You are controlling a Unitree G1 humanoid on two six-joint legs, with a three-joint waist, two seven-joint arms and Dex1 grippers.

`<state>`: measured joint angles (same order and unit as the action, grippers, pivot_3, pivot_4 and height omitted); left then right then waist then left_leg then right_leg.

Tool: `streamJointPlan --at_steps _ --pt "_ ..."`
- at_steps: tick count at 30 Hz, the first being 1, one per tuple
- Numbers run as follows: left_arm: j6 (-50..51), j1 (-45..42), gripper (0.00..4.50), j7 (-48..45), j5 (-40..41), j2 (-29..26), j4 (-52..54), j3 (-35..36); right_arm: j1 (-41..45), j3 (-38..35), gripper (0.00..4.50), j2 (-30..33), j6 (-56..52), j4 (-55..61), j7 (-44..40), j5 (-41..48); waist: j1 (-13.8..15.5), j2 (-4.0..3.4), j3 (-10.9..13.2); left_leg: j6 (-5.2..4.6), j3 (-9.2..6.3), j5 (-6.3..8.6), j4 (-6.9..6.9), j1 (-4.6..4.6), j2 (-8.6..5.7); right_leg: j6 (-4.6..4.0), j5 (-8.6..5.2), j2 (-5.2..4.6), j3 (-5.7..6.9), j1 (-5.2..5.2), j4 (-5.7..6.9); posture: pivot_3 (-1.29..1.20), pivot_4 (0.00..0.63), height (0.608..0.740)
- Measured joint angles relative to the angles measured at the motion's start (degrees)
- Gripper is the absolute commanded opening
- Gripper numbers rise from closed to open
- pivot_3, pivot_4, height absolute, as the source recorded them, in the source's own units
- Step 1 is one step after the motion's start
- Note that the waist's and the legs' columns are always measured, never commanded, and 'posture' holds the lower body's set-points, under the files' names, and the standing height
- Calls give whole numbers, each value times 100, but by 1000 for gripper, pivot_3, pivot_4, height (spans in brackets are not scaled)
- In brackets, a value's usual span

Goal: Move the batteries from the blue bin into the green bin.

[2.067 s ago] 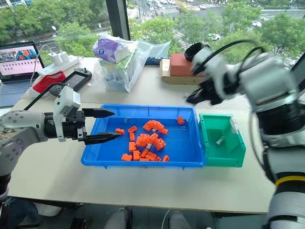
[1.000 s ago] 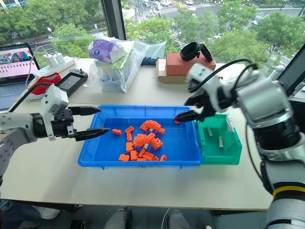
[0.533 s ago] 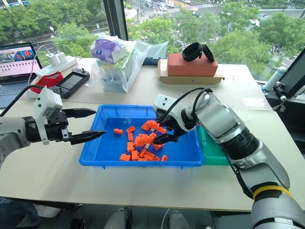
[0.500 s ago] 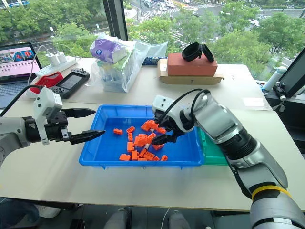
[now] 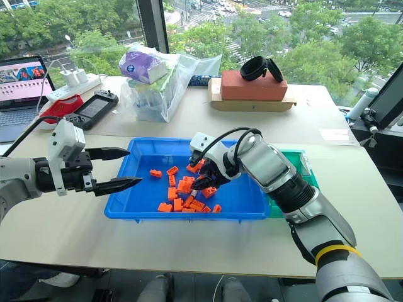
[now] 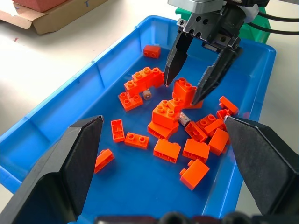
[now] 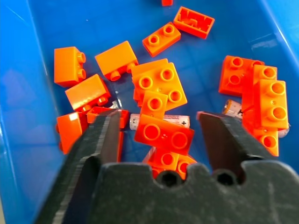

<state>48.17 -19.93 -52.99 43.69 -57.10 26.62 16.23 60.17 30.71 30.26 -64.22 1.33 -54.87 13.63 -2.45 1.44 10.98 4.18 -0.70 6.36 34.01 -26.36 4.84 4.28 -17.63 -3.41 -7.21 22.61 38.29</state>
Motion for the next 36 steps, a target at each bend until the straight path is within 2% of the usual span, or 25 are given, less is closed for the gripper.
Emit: streamJointPlan --at_steps 14,31,32,34,36 --pt "53 44 4500 -180 102 -119 -4 -28 162 -430 2587 41 -248 150 -12 240 -3 0 0 0 -1 0 0 0 0 -2 -1 0 1 0 0 0 150 739" --pt "53 158 4500 -195 91 -161 57 -101 -53 -193 2587 -13 -389 -93 179 228 -5 0 0 0 -1 0 -1 0 0 -3 -1 0 1 1 0 0 150 739" --pt "53 158 4500 -195 91 -161 57 -103 -53 -193 2077 -23 -389 -94 188 228 -7 0 0 0 -1 0 -2 0 0 -3 -1 0 1 1 0 0 150 739" --pt "53 158 4500 -194 91 -161 57 -104 -53 -193 1559 -42 -389 -96 215 227 -7 0 0 0 -1 0 -2 0 0 -3 -1 0 1 1 0 0 150 739" --pt "53 158 4500 -195 91 -166 56 -104 -53 -193 1432 -51 -389 -103 241 227 -3 0 0 0 -1 0 -2 0 0 -3 -1 0 1 1 -1 0 150 739"
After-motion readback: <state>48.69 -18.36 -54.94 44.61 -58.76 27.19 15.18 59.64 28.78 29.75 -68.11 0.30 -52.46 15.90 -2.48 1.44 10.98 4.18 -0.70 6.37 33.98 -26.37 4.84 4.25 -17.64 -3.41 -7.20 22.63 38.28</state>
